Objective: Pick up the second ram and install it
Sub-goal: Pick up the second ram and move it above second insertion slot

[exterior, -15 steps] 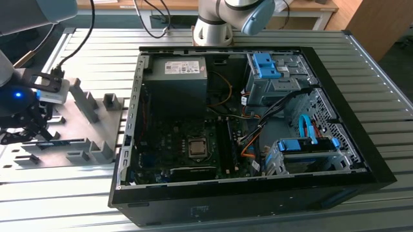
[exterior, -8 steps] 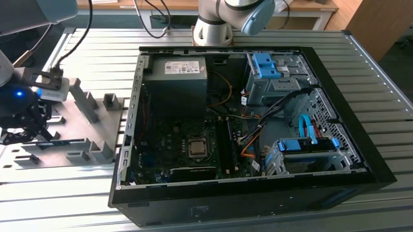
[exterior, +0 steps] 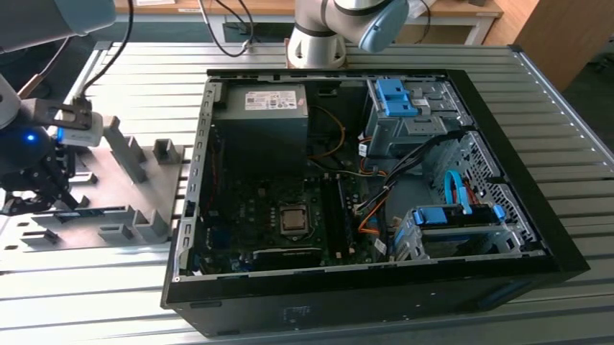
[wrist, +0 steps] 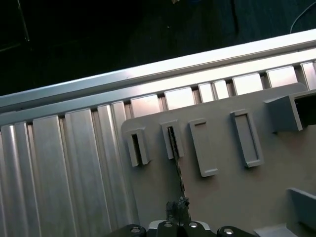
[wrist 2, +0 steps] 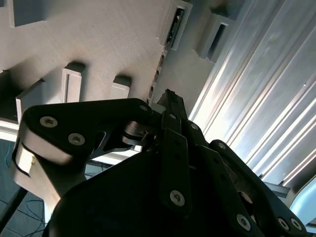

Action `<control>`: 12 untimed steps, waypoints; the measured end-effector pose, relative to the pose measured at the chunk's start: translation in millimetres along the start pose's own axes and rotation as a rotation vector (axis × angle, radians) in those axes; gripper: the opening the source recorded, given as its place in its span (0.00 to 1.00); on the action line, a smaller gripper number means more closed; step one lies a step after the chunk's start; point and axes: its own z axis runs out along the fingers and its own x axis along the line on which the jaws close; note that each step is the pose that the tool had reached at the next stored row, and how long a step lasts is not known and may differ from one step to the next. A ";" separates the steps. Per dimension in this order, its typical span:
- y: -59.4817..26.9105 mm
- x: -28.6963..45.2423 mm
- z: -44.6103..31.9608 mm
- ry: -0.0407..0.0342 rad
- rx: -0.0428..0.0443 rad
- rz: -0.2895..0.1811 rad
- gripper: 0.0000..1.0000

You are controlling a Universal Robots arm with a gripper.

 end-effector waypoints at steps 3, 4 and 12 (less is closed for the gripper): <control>0.0 0.0 0.0 0.0012 0.0003 -0.027 0.10; 0.0 0.0 0.0 0.0017 0.0004 -0.036 0.10; 0.0 0.0 0.1 0.0052 0.0014 -0.115 0.10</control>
